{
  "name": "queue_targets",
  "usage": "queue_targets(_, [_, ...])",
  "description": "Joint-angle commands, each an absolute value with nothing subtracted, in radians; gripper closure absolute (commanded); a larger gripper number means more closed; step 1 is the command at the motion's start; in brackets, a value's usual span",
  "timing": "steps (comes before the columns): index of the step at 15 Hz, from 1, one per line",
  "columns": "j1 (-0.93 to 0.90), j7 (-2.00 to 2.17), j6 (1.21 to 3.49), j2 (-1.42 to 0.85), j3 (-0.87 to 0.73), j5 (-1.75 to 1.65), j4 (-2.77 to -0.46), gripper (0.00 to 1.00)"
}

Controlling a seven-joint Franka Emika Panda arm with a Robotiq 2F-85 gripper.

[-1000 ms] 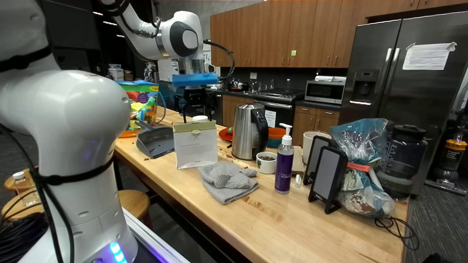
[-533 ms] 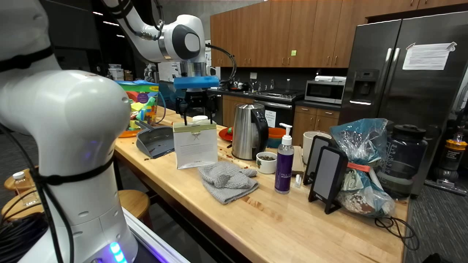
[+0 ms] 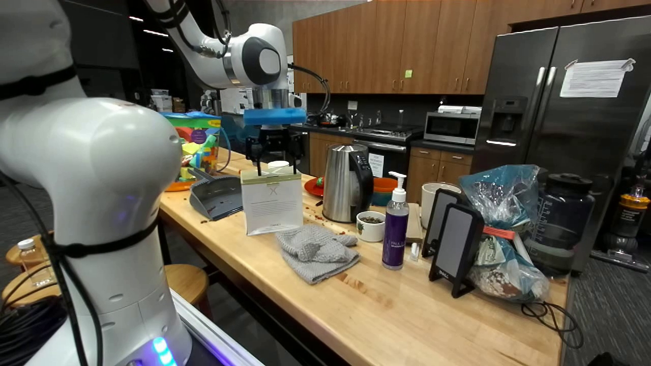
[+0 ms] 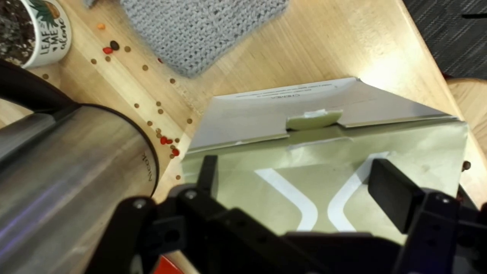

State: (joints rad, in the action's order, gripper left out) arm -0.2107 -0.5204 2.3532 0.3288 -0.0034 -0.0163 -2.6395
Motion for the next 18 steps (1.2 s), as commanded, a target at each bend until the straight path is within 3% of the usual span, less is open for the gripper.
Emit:
queue_targets(1, [-0.204, -0.548, 2.347, 0.302, -0.011, -0.004, -2.617, 0.0])
queue_targets(18, [-0.193, -0.499, 2.328, 0.344, 0.022, -0.039, -2.612, 0.0])
